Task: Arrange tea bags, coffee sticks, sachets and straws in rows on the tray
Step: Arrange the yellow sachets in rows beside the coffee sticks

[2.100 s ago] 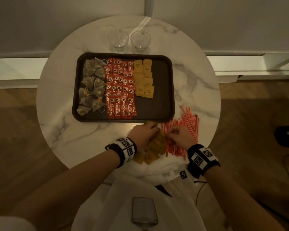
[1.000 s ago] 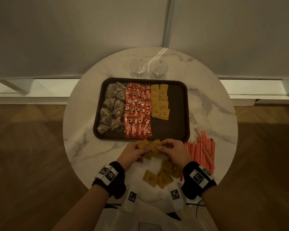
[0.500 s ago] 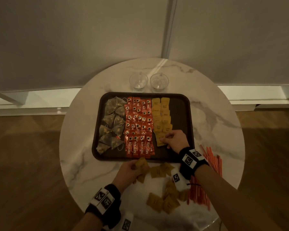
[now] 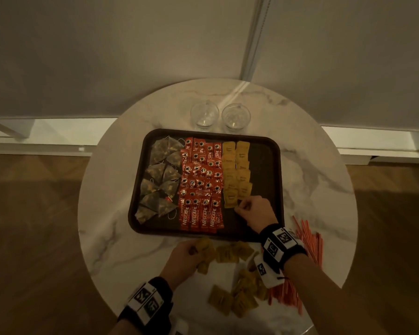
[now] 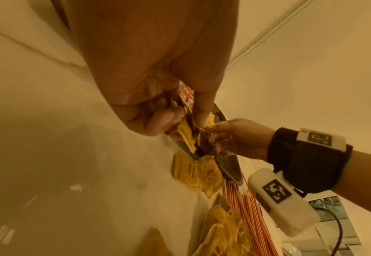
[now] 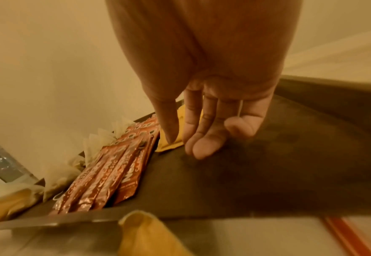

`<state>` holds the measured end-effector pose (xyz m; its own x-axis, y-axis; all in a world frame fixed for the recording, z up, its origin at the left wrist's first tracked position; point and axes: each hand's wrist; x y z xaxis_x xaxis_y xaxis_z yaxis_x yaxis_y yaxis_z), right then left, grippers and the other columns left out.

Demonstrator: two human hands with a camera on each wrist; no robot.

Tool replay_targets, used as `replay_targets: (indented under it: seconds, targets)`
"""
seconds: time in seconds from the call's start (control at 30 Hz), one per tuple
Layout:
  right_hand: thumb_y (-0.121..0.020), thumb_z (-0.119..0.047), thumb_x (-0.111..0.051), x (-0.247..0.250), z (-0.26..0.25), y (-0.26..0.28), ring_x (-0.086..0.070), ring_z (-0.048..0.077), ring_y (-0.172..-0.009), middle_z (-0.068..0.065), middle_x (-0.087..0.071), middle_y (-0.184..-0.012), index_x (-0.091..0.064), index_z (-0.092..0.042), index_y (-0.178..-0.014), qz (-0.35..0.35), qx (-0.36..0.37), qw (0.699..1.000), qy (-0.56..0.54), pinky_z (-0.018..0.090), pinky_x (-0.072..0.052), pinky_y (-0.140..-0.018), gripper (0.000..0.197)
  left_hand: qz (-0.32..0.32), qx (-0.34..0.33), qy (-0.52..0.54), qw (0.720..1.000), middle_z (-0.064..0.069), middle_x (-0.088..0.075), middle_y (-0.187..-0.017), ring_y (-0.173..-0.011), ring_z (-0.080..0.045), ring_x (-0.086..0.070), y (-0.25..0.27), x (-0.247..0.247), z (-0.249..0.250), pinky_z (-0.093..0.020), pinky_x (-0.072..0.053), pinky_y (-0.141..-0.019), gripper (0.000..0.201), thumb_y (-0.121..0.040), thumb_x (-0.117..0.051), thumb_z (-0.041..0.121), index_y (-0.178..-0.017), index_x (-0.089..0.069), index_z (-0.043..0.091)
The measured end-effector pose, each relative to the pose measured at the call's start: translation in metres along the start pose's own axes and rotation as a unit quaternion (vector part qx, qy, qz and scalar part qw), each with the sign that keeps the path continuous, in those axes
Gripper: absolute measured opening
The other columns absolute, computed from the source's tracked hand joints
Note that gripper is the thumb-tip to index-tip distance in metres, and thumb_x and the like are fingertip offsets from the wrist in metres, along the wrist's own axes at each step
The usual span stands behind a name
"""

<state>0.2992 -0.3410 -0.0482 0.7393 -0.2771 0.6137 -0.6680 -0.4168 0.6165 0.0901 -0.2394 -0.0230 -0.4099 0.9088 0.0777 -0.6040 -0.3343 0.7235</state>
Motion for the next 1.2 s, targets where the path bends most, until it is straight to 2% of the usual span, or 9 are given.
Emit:
replay_targets:
  seconds: [0.17,0.43,0.6,0.73,0.83,0.9,1.0,1.1,1.2]
  targets:
    - [-0.087,-0.035,-0.068,-0.010,-0.012,-0.005,-0.066,0.019,-0.075,0.000,-0.067,-0.081,-0.062,-0.025,-0.073,0.003,0.006,1.000,-0.002,0.042,-0.060,-0.072,0.018,0.002,-0.005,-0.025,1.000,0.009,-0.062,-0.054,-0.045,0.000,-0.052,-0.004,0.002,-0.004,-0.012,-0.037,-0.044,0.015,-0.088,-0.064,0.004,-0.079,-0.068,0.016]
    - [-0.089,-0.045,-0.061,-0.007,-0.016,-0.006,-0.067,0.020,-0.073,0.002,-0.067,-0.080,-0.062,-0.020,-0.075,0.004,0.000,1.000,0.002,0.044,-0.059,-0.073,0.029,-0.010,0.019,0.010,1.000,0.001,-0.058,-0.058,-0.044,-0.006,-0.046,-0.002,0.004,-0.001,-0.017,-0.035,-0.043,0.009,-0.091,-0.062,0.007,-0.084,-0.068,0.009]
    - [-0.091,-0.049,-0.057,-0.008,-0.016,-0.010,-0.068,0.023,-0.073,0.004,-0.069,-0.079,-0.060,-0.021,-0.069,0.012,0.005,1.000,0.014,0.044,-0.059,-0.073,0.036,-0.027,0.008,0.018,0.999,0.006,-0.054,-0.054,-0.041,-0.001,-0.043,-0.001,0.003,0.011,-0.015,-0.034,-0.043,0.014,-0.094,-0.058,0.005,-0.084,-0.065,0.011]
    - [-0.091,-0.049,-0.057,-0.006,-0.015,-0.010,-0.067,0.023,-0.072,0.005,-0.068,-0.079,-0.061,-0.021,-0.068,0.000,0.001,1.000,-0.002,0.042,-0.060,-0.071,0.036,-0.019,-0.011,-0.007,1.000,0.004,-0.056,-0.062,-0.041,0.002,-0.047,-0.004,0.001,0.021,-0.012,-0.036,-0.044,0.012,-0.092,-0.062,0.009,-0.089,-0.066,0.020]
    - [-0.094,-0.039,-0.059,0.001,-0.014,0.005,-0.063,0.015,-0.059,0.005,-0.067,-0.073,-0.067,-0.014,-0.076,-0.003,0.007,0.994,-0.105,0.032,-0.058,-0.062,0.032,-0.023,-0.034,-0.006,0.999,0.008,-0.059,-0.070,-0.045,0.007,-0.054,-0.009,-0.002,0.037,-0.007,-0.039,-0.045,0.012,-0.093,-0.060,0.009,-0.092,-0.064,0.020]
    - [-0.096,-0.029,-0.059,0.006,-0.013,0.024,-0.057,0.013,-0.051,0.007,-0.065,-0.069,-0.069,-0.006,-0.082,-0.042,0.026,0.984,-0.171,0.026,-0.052,-0.058,0.029,-0.038,-0.051,-0.015,0.998,0.009,-0.063,-0.079,-0.051,0.010,-0.057,-0.013,-0.003,0.048,-0.007,-0.042,-0.049,0.011,-0.093,-0.060,0.014,-0.097,-0.064,0.024]
    - [-0.094,-0.027,-0.062,0.010,-0.005,0.049,-0.059,0.016,-0.057,0.011,-0.071,-0.079,-0.072,-0.005,-0.089,-0.115,0.066,0.967,-0.216,0.024,-0.051,-0.061,0.024,-0.075,-0.080,-0.048,0.993,0.010,-0.069,-0.091,-0.068,0.008,-0.063,-0.023,-0.003,0.062,-0.010,-0.046,-0.060,0.012,-0.093,-0.061,0.019,-0.099,-0.066,0.028]
    - [-0.091,-0.019,-0.066,0.013,0.005,0.056,-0.061,0.013,-0.059,0.010,-0.072,-0.085,-0.073,-0.005,-0.094,-0.142,0.079,0.958,-0.238,0.022,-0.053,-0.062,0.015,-0.103,-0.092,-0.080,0.987,0.008,-0.072,-0.098,-0.085,0.000,-0.066,-0.033,-0.006,0.071,-0.019,-0.052,-0.076,0.016,-0.092,-0.063,0.022,-0.107,-0.069,0.022]
    - [-0.089,-0.011,-0.068,0.017,0.010,0.055,-0.061,0.011,-0.056,0.008,-0.071,-0.080,-0.072,-0.002,-0.095,-0.133,0.078,0.951,-0.268,0.021,-0.052,-0.059,0.011,-0.108,-0.106,-0.099,0.983,0.011,-0.071,-0.096,-0.083,0.001,-0.066,-0.038,-0.009,0.078,-0.017,-0.051,-0.075,0.015,-0.092,-0.064,0.022,-0.105,-0.069,0.026]
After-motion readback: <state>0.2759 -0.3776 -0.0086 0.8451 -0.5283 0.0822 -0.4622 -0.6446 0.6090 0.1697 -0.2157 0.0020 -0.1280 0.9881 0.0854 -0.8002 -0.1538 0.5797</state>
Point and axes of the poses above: each hand's wrist, its own y-axis away from the middle knuckle, its own x-axis out of the back of the hand, z = x × y
